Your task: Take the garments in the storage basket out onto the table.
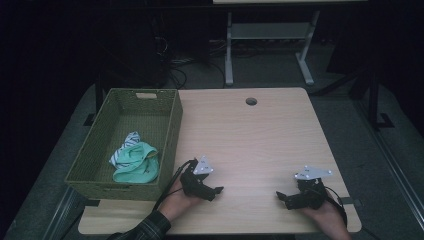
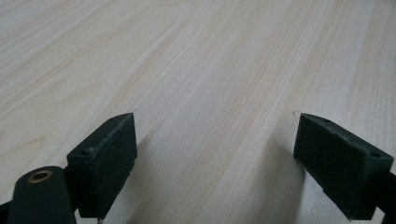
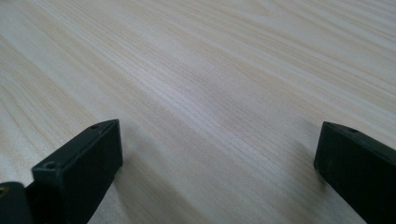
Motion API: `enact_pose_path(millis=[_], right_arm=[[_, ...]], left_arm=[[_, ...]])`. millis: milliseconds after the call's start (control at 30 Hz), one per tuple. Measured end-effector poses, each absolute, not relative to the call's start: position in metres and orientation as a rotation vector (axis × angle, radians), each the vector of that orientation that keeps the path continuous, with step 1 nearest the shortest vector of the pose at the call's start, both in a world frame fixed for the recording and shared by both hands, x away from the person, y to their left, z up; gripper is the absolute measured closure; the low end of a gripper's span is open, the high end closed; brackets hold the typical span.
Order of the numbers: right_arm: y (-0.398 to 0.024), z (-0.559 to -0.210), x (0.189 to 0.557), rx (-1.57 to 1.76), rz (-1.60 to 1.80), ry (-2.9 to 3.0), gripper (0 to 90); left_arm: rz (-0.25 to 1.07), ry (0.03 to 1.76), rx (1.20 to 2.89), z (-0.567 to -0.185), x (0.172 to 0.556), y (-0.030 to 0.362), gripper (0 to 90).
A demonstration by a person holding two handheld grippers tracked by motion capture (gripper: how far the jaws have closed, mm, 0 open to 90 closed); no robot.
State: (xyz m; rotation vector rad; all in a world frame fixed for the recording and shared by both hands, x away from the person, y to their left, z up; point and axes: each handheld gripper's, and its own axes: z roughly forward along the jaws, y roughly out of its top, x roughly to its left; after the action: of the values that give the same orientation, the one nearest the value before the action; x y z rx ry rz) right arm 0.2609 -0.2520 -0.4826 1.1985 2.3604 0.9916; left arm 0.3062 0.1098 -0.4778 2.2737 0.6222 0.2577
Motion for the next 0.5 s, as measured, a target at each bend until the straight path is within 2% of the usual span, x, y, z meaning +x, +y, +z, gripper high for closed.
enact_pose_path(millis=[500], right_arm=[[-0.2519, -0.4826, 0.2612, 1.195, 0.993, 2.362, 0.6]], left_arm=[[0.241, 0.62, 2.302, -0.4749, 0.3099, 0.1068, 12.8]])
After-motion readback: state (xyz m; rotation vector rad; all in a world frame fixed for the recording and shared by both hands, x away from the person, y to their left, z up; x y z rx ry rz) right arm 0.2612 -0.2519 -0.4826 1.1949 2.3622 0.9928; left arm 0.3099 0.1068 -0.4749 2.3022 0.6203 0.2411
